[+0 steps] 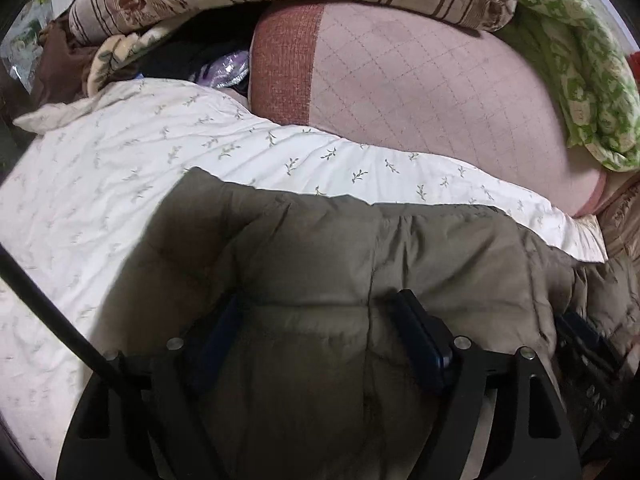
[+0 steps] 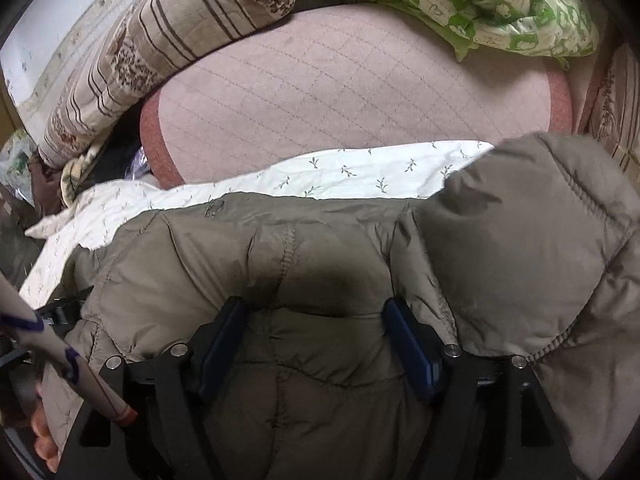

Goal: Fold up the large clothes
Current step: 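Fold the hem over toward the collar with both grippers and release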

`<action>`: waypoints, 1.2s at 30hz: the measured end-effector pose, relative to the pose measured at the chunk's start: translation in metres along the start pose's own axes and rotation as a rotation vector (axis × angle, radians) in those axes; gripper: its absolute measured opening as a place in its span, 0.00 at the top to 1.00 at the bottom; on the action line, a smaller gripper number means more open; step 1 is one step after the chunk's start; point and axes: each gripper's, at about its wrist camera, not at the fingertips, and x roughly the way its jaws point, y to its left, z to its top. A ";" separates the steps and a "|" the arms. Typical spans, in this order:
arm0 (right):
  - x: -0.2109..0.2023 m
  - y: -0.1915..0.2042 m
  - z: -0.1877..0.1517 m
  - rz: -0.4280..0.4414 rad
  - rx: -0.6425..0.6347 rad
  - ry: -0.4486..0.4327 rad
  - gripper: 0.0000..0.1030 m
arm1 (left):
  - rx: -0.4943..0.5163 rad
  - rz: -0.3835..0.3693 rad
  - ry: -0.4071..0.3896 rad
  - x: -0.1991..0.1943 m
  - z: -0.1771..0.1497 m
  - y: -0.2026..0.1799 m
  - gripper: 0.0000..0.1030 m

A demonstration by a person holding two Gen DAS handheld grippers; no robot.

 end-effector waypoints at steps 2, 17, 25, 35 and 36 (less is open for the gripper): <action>-0.016 0.002 0.005 -0.008 -0.009 0.018 0.26 | -0.011 -0.039 -0.027 -0.026 -0.006 0.007 0.24; -0.050 -0.062 -0.034 -0.168 0.020 -0.037 0.23 | -0.038 0.045 -0.031 -0.036 -0.040 0.053 0.21; -0.120 -0.054 -0.063 -0.154 0.004 -0.101 0.22 | -0.011 0.079 -0.156 -0.118 -0.082 0.061 0.21; -0.170 -0.077 -0.153 -0.179 0.053 -0.044 0.22 | -0.074 0.136 -0.131 -0.158 -0.143 0.102 0.22; -0.179 -0.076 -0.158 -0.172 0.058 -0.049 0.22 | -0.073 0.148 -0.159 -0.170 -0.149 0.102 0.22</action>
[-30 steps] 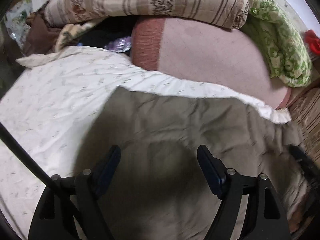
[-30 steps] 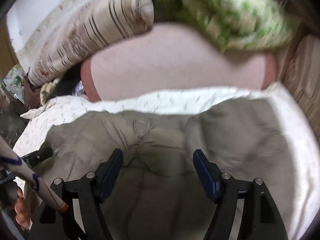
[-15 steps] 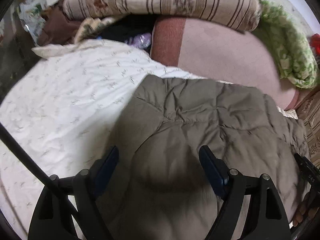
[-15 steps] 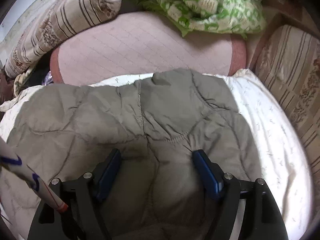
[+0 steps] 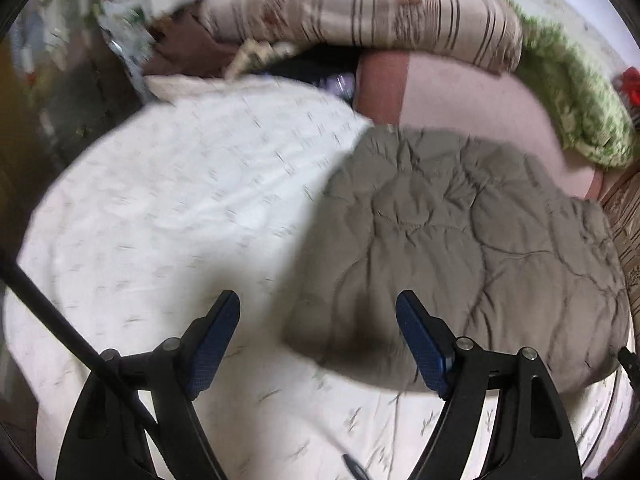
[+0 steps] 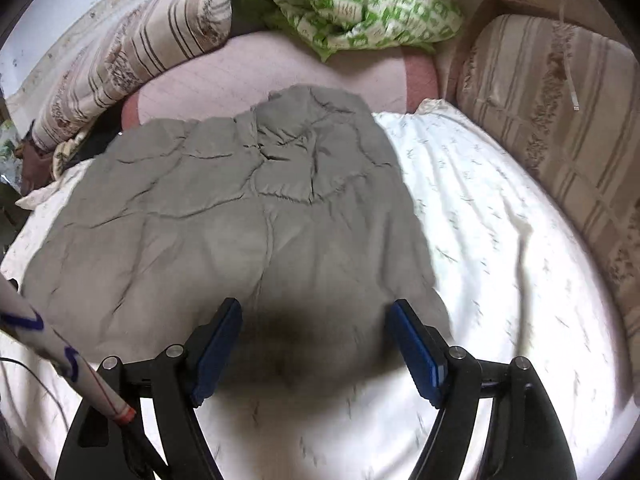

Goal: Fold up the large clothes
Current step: 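Fold the hem over toward the collar with both grippers and release, then pull both grippers back from the folded jacket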

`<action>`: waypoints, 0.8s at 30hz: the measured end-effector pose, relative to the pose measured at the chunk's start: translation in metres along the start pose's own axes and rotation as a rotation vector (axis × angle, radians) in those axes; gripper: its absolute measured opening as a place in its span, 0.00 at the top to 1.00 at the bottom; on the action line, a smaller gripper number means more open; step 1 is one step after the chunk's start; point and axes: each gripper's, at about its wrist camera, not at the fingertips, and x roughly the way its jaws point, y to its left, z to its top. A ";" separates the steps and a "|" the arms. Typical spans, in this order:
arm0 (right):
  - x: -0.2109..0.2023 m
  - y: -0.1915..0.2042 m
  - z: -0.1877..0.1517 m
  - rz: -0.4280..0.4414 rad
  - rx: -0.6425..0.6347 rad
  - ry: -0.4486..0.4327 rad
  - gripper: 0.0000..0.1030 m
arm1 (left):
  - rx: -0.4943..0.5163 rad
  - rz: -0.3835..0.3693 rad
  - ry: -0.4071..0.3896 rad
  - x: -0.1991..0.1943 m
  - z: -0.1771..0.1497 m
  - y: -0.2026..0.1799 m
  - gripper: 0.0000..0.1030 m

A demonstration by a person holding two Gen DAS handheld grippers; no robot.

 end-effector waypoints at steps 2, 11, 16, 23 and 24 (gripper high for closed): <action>-0.021 -0.002 -0.010 0.025 0.018 -0.017 0.22 | 0.011 0.038 -0.081 -0.035 -0.009 0.005 0.22; -0.093 0.017 -0.067 0.048 0.011 -0.060 0.22 | 0.014 0.173 -0.400 -0.174 -0.057 0.012 0.08; -0.119 0.036 -0.091 0.082 -0.002 -0.045 0.22 | 0.083 0.114 -0.440 -0.210 -0.076 -0.001 0.07; -0.149 0.056 -0.106 0.077 -0.030 -0.062 0.22 | 0.121 0.023 -0.435 -0.233 -0.102 -0.025 0.06; -0.152 0.057 -0.107 0.070 -0.037 -0.066 0.22 | 0.126 0.013 -0.431 -0.234 -0.105 -0.027 0.06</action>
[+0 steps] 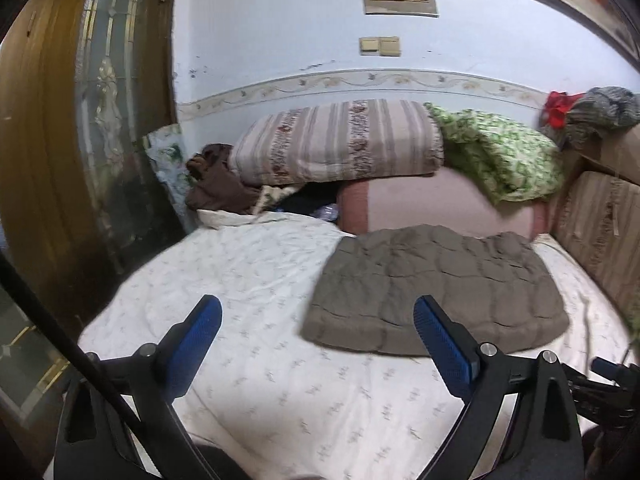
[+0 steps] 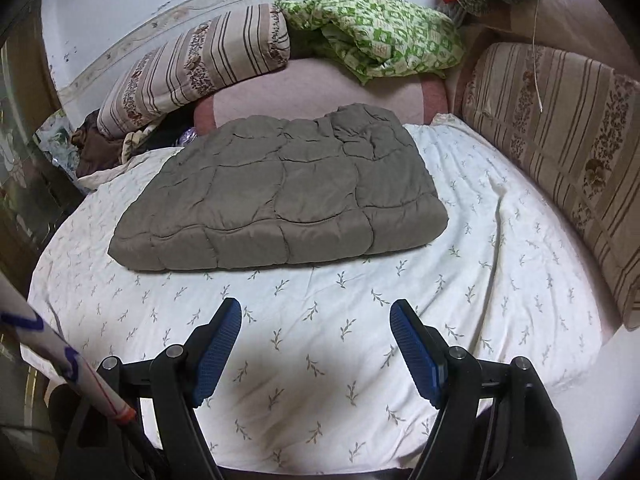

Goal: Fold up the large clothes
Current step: 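Pull both grippers back from the folded jacket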

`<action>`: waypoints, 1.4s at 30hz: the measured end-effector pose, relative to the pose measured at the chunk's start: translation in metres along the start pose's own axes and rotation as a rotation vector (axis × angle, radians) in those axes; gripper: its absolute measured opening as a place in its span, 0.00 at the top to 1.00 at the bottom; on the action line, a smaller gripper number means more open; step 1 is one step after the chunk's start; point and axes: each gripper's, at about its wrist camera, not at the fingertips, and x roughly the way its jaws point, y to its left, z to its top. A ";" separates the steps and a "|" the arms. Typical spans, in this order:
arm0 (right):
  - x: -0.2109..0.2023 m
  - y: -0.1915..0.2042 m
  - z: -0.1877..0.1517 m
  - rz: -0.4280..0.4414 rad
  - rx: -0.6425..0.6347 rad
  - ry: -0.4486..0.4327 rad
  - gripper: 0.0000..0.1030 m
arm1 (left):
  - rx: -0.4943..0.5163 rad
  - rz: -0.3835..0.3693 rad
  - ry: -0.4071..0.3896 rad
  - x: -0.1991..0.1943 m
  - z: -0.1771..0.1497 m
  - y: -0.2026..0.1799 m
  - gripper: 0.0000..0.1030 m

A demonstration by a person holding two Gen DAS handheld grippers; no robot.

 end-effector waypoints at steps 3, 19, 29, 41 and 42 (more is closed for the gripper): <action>-0.004 0.002 -0.003 -0.023 -0.013 -0.003 0.22 | 0.004 -0.003 0.012 -0.003 -0.006 -0.008 0.06; 0.016 0.002 -0.019 -0.083 -0.035 0.067 0.21 | 0.062 -0.070 0.223 0.034 -0.037 -0.042 0.06; 0.034 0.007 -0.024 -0.101 -0.042 0.122 0.21 | 0.064 -0.102 0.329 0.060 -0.054 -0.049 0.06; 0.051 0.006 -0.029 -0.115 -0.038 0.162 0.21 | 0.019 -0.098 0.430 0.092 -0.068 -0.041 0.06; 0.053 0.004 -0.028 -0.116 -0.037 0.163 0.21 | 0.021 -0.103 0.444 0.096 -0.069 -0.040 0.06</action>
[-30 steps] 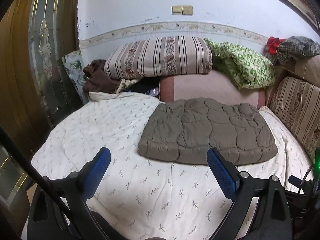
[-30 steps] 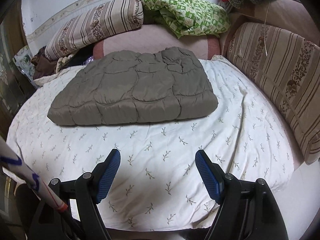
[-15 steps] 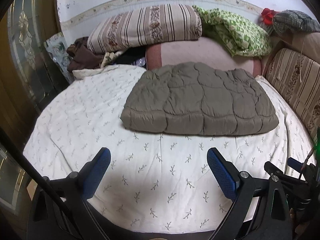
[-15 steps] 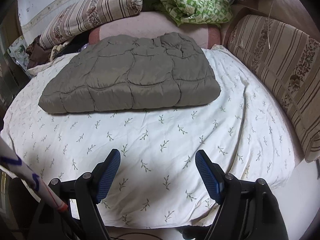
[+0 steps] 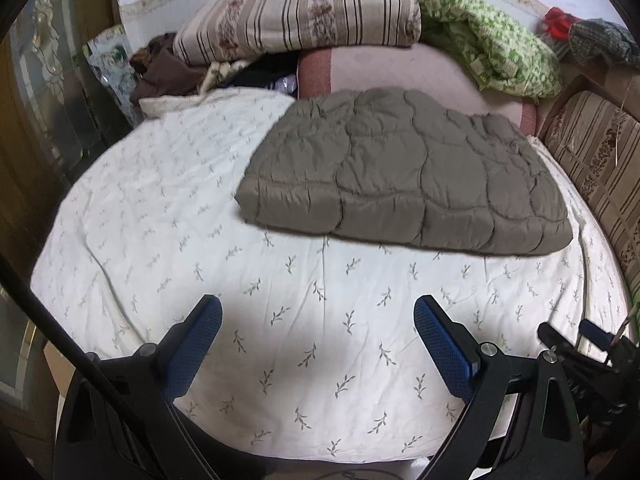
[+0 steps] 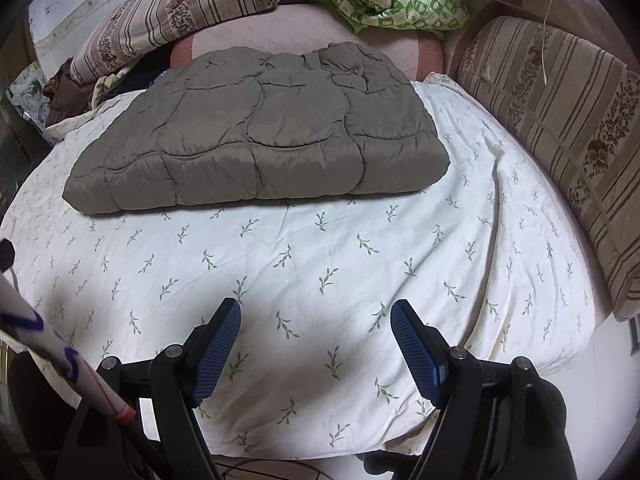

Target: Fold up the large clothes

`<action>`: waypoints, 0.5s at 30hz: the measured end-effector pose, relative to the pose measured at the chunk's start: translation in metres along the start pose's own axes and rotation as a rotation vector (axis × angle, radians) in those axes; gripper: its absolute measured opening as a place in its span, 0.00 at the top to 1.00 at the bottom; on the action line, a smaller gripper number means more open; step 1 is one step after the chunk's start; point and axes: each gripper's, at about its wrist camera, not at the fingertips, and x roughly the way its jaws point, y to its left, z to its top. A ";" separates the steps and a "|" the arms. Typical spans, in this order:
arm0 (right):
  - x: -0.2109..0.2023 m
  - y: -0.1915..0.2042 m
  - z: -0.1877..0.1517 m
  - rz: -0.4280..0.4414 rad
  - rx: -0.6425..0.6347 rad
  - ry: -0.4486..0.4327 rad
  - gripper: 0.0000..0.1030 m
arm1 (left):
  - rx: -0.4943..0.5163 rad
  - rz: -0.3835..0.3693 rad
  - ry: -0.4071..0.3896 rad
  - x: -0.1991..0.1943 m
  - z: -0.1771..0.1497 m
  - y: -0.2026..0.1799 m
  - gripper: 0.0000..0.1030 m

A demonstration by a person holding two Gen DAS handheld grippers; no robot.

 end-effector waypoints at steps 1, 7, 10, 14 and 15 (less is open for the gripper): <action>0.001 -0.002 0.001 -0.002 0.003 0.000 0.21 | 0.002 0.000 0.014 0.005 0.001 0.002 0.08; 0.008 -0.039 0.031 0.014 0.069 -0.025 0.21 | -0.055 -0.011 0.085 0.047 0.036 0.042 0.22; 0.023 -0.080 0.075 0.015 0.115 -0.033 0.18 | -0.104 -0.040 0.114 0.082 0.070 0.071 0.22; 0.053 -0.123 0.132 0.039 0.153 -0.041 0.13 | -0.153 -0.132 0.145 0.137 0.118 0.099 0.22; 0.066 -0.135 0.148 0.062 0.177 -0.031 0.12 | -0.154 -0.173 0.159 0.149 0.126 0.102 0.22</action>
